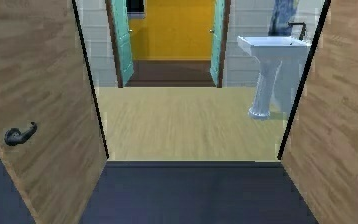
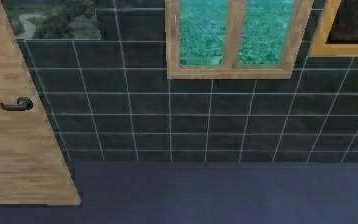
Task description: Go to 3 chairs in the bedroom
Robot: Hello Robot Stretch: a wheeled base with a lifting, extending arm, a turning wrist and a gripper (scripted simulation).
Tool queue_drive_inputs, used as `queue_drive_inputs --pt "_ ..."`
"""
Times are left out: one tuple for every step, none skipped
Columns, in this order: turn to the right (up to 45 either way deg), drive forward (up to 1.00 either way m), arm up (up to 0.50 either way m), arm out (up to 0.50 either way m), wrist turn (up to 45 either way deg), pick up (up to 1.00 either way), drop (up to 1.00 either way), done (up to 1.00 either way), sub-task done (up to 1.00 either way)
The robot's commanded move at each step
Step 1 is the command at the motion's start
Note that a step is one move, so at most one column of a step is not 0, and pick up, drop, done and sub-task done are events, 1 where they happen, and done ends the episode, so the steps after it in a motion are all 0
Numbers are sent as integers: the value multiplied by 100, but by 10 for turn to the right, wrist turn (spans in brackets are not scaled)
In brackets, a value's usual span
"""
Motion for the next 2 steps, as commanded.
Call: queue_drive_inputs --pt "-450 0 0 0 0 0 0 0 0" --pt "-420 0 0 0 0 0 0 0 0"
